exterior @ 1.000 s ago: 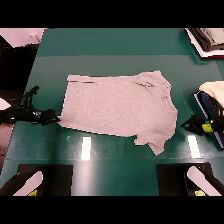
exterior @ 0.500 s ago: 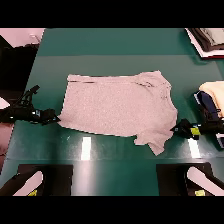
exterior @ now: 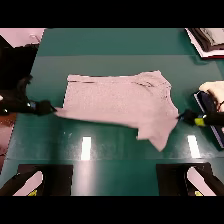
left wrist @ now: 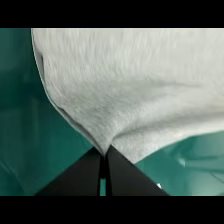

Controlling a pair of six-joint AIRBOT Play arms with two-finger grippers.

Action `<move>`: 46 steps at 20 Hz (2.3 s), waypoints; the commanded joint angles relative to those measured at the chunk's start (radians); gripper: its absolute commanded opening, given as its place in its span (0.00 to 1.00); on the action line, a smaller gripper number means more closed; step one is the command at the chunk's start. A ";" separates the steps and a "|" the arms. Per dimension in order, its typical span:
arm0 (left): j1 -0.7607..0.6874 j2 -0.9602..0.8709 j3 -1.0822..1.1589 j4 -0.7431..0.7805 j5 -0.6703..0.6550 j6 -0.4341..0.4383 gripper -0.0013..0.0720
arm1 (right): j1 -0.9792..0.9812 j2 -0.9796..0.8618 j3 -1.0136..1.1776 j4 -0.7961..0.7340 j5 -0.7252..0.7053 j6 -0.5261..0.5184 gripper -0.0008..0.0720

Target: Fold the shirts.

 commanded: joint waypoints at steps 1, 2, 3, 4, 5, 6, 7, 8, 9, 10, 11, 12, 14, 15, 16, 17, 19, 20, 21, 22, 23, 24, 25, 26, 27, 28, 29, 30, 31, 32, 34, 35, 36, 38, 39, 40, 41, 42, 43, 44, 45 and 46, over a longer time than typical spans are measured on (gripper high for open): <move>0.001 0.001 0.233 -0.003 0.010 -0.014 0.05 | 0.003 0.102 0.197 0.119 -0.042 0.015 0.03; 0.001 0.001 0.343 -0.003 0.005 -0.030 0.05 | 0.003 0.117 0.288 0.162 -0.061 0.015 0.03; 0.001 0.001 0.451 -0.004 0.000 -0.034 0.05 | 0.003 0.129 0.378 0.185 -0.076 0.015 0.03; 0.001 0.001 0.573 -0.005 -0.002 -0.034 0.05 | 0.003 0.138 0.480 0.188 -0.090 0.015 0.03; 0.001 0.001 0.688 -0.005 -0.002 -0.034 0.05 | 0.003 0.141 0.578 0.188 -0.092 0.015 0.03; 0.001 0.001 0.812 -0.005 -0.002 -0.034 0.05 | 0.003 0.139 0.684 0.186 -0.090 0.015 0.03; 0.001 0.001 0.922 -0.005 -0.002 -0.034 0.05 | 0.003 0.135 0.777 0.182 -0.087 0.015 0.03; 0.001 0.001 1.033 -0.005 -0.004 -0.038 0.05 | 0.003 0.133 0.870 0.181 -0.087 0.015 0.03; 0.001 0.001 1.131 -0.006 -0.014 -0.049 0.05 | 0.003 0.134 0.945 0.180 -0.091 0.015 0.03; 0.001 0.001 1.226 -0.007 -0.024 -0.063 0.05 | 0.003 0.134 1.020 0.180 -0.089 0.015 0.03; 0.001 0.009 1.297 -0.015 -0.026 -0.067 0.05 | 0.003 0.134 1.083 0.179 -0.086 0.015 0.03; 0.001 0.029 1.324 -0.018 -0.011 -0.073 0.05 | 0.003 0.134 1.147 0.179 -0.076 0.015 0.03; 0.001 0.101 1.323 -0.018 0.005 -0.078 0.05 | 0.002 0.134 1.256 0.141 -0.037 0.026 0.03; 0.001 0.136 1.323 -0.018 0.005 -0.078 0.05 | 0.003 0.134 1.300 0.089 -0.012 0.056 0.03; 0.001 0.166 1.323 -0.019 0.006 -0.079 0.05 | 0.003 0.134 1.341 0.029 0.021 0.086 0.03; 0.001 0.196 1.323 -0.019 0.006 -0.078 0.05 | 0.003 0.134 1.381 -0.032 0.057 0.111 0.03; 0.001 0.234 1.324 -0.018 -0.001 -0.079 0.05 | 0.002 0.134 1.454 -0.156 0.125 0.146 0.03; 0.001 0.239 1.323 -0.014 -0.014 -0.078 0.05 | 0.002 0.133 1.475 -0.195 0.153 0.159 0.02; 0.001 0.233 1.316 0.003 -0.041 -0.082 0.05 | 0.003 0.134 1.477 -0.221 0.176 0.176 0.02; 0.001 0.230 1.281 0.017 -0.064 -0.090 0.05 | 0.003 0.134 1.457 -0.230 0.192 0.176 0.02; 0.001 0.229 1.211 0.029 -0.093 -0.104 0.05 | 0.003 0.133 1.419 -0.229 0.212 0.176 0.02; 0.001 0.227 1.121 0.031 -0.119 -0.112 0.05 | 0.003 0.124 1.366 -0.228 0.237 0.176 0.02; 0.001 0.217 1.020 0.028 -0.147 -0.113 0.05 | 0.003 0.101 1.325 -0.228 0.278 0.179 0.02; 0.001 0.196 0.911 0.027 -0.182 -0.112 0.05 | 0.003 0.068 1.284 -0.228 0.328 0.184 0.02; 0.001 0.171 0.808 0.027 -0.206 -0.112 0.05 | 0.003 0.029 1.246 -0.228 0.377 0.192 0.02; 0.000 0.140 0.698 0.027 -0.216 -0.112 0.05 | 0.013 -0.018 1.201 -0.230 0.422 0.195 0.02; 0.000 0.103 0.596 0.027 -0.210 -0.110 0.05 | 0.034 -0.068 1.153 -0.232 0.453 0.195 0.02; -0.003 0.060 0.517 0.028 -0.199 -0.108 0.05 | 0.064 -0.117 1.107 -0.239 0.472 0.205 0.02; -0.011 0.006 0.449 0.027 -0.185 -0.096 0.05 | 0.097 -0.175 1.059 -0.248 0.485 0.210 0.02; -0.015 -0.047 0.402 0.019 -0.167 -0.092 0.05 | 0.130 -0.230 1.017 -0.268 0.493 0.218 0.02; -0.040 -0.170 0.364 0.020 -0.102 -0.062 0.05 | 0.198 -0.342 0.940 -0.319 0.471 0.218 0.02; -0.056 -0.234 0.365 0.016 -0.058 -0.044 0.05 | 0.227 -0.394 0.911 -0.343 0.428 0.218 0.02; -0.074 -0.284 0.365 0.010 0.000 -0.021 0.05 | 0.256 -0.445 0.887 -0.347 0.372 0.217 0.02; -0.108 -0.365 0.365 -0.007 0.156 0.030 0.05 | 0.291 -0.531 0.869 -0.344 0.231 0.218 0.02; -0.118 -0.388 0.365 -0.007 0.237 0.031 0.05 | 0.304 -0.574 0.878 -0.342 0.159 0.219 0.02; -0.124 -0.402 0.365 -0.011 0.319 0.030 0.05 | 0.314 -0.610 0.897 -0.342 0.109 0.228 0.02; -0.125 -0.411 0.365 -0.019 0.407 0.027 0.05 | 0.322 -0.645 0.925 -0.343 0.066 0.234 0.02; -0.125 -0.413 0.365 -0.026 0.482 0.027 0.05 | 0.322 -0.674 0.953 -0.342 0.031 0.235 0.02; -0.125 -0.413 0.367 -0.027 0.533 0.028 0.05 | 0.323 -0.700 0.983 -0.342 -0.003 0.236 0.02; -0.125 -0.414 0.373 -0.027 0.565 0.029 0.05 | 0.322 -0.720 1.009 -0.343 -0.029 0.237 0.02; -0.125 -0.416 0.380 -0.026 0.588 0.033 0.05 | 0.322 -0.736 1.030 -0.344 -0.055 0.237 0.02; -0.125 -0.416 0.383 -0.027 0.600 0.053 0.05 | 0.322 -0.742 1.041 -0.346 -0.077 0.236 0.02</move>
